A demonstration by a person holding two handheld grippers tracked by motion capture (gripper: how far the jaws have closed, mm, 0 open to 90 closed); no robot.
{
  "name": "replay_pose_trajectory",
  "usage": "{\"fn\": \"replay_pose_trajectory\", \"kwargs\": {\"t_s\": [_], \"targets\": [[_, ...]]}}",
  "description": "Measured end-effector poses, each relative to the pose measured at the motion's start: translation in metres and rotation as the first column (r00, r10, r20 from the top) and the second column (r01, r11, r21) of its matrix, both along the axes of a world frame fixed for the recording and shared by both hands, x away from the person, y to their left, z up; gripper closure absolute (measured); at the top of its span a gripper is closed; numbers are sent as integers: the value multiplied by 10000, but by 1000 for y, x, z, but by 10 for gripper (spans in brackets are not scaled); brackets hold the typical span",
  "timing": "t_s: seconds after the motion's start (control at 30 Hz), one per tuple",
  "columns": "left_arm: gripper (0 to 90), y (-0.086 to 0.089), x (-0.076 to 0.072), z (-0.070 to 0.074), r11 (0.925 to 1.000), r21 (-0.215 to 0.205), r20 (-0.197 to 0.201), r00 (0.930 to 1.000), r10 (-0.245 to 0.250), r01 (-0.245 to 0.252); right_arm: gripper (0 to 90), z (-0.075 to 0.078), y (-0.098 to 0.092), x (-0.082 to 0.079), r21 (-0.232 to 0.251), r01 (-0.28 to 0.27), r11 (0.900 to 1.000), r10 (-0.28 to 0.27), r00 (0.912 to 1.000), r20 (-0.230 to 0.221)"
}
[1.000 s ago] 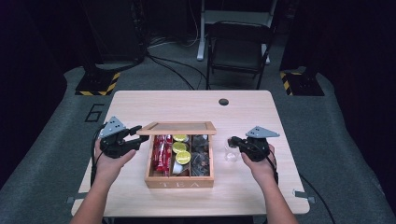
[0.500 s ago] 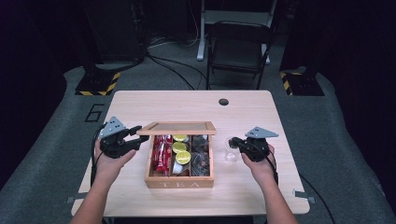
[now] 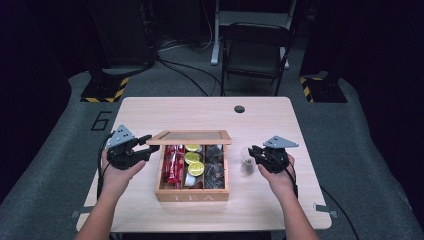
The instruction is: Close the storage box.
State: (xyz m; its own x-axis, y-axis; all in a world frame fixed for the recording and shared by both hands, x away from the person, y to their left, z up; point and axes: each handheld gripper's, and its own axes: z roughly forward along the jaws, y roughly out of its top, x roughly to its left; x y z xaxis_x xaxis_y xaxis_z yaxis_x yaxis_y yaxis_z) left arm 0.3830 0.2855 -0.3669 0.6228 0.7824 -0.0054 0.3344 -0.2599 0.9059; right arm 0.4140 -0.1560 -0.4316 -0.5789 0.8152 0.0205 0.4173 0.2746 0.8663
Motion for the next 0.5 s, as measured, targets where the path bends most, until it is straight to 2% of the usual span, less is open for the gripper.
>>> {"fn": "replay_pose_trajectory", "kwargs": {"t_s": [0.27,0.5], "targets": [[544,0,0,0,10000,-6,-76,10000,-19,19,593,5,6,-4,32,-87,10000,87,9998,162],[544,1,0,0,10000,-32,-94,10000,-30,29,565,8,13,-6,97,-313,9995,311,9993,218]]}}
